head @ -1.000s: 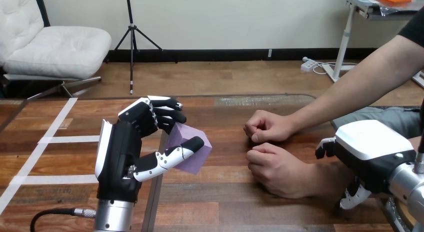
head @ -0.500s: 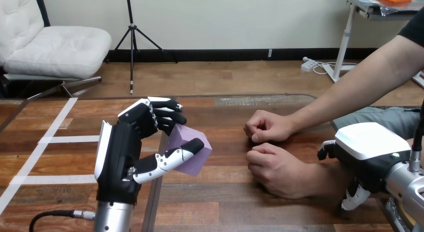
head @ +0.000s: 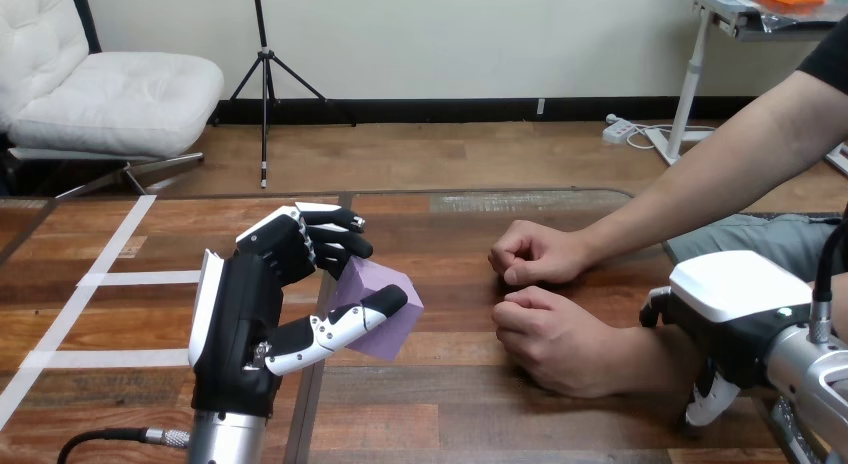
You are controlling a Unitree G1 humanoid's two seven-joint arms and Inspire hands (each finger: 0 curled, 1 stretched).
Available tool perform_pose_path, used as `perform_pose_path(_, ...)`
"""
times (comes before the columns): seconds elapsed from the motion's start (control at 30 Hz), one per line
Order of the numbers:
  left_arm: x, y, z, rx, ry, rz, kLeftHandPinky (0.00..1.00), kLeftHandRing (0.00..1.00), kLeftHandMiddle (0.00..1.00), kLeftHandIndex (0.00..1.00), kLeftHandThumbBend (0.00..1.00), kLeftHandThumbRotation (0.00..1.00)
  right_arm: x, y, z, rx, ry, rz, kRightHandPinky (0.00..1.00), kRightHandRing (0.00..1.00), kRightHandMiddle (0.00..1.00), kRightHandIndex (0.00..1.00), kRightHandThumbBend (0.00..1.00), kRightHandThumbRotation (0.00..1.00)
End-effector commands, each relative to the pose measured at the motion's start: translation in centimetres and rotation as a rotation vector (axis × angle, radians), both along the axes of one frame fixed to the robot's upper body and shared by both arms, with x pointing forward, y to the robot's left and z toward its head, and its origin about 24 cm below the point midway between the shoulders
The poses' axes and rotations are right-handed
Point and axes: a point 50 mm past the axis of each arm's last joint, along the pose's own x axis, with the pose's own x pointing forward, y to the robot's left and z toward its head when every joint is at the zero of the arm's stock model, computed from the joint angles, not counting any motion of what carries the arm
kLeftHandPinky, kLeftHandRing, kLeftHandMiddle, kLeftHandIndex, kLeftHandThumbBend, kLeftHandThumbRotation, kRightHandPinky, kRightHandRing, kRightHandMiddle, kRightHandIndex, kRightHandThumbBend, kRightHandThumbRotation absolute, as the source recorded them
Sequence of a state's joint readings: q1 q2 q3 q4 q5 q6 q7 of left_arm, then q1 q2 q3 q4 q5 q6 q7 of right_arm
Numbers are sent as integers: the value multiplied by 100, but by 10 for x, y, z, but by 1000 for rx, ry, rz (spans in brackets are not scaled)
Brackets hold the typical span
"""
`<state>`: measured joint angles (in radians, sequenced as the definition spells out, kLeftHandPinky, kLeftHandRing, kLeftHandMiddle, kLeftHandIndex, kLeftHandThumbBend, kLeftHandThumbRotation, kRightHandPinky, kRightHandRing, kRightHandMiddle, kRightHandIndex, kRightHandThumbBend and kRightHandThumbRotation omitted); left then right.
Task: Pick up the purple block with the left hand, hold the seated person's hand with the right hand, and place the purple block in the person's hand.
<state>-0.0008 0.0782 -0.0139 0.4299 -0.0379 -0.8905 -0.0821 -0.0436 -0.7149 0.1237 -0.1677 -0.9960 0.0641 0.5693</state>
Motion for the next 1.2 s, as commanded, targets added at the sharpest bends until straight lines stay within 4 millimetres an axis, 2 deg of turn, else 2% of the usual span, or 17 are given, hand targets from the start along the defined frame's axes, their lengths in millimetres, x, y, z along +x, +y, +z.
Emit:
perform_pose_path(0.0,8,-1,23,-18,-115,-2,38,43,51,54,73,3,15,1,15,-28,-70,9,74,76,78,77,80,11)
perform_pose_path(1.17,6,-1,24,-22,-111,2,37,43,51,54,73,3,31,-5,-16,-94,2,21,77,79,80,79,75,14)
